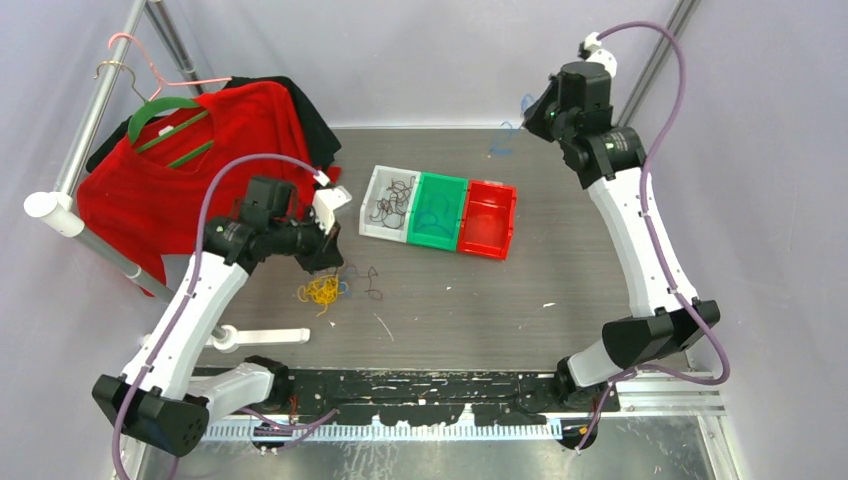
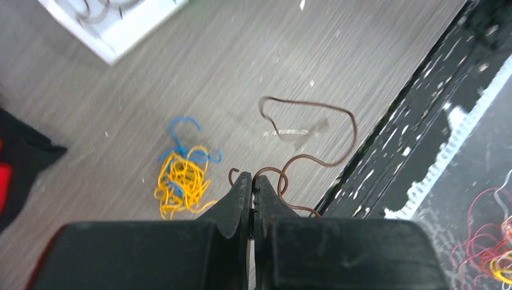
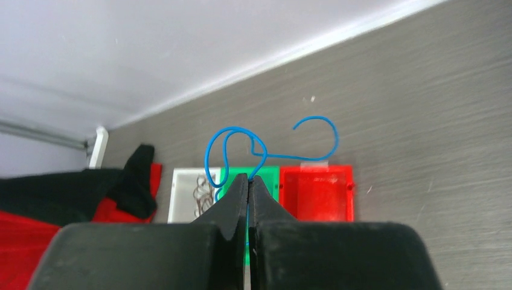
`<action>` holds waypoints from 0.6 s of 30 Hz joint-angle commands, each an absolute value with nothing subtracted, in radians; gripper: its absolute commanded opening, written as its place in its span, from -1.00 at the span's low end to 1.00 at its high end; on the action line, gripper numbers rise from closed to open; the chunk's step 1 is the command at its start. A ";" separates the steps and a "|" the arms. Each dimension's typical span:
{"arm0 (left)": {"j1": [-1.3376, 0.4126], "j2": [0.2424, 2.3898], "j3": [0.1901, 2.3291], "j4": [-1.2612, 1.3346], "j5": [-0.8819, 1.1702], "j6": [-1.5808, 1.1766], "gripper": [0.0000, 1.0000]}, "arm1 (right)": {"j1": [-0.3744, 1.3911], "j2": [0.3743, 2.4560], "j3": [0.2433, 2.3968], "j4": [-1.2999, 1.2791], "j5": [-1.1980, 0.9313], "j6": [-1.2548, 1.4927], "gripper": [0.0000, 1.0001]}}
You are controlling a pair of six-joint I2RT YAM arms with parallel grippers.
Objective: Untangle the cables
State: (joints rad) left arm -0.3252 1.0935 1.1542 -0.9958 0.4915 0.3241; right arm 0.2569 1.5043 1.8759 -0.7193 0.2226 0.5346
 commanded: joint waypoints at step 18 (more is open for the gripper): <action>-0.323 1.180 1.402 -0.910 0.447 0.196 -1.00 | 0.555 1.913 1.866 -0.598 0.301 0.390 -0.98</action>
State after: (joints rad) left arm -0.3252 1.1820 1.3575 -0.9771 0.4896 0.2226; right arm 0.5198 1.8446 1.7962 -0.6304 0.2382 0.4728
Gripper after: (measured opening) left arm 0.010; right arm 0.036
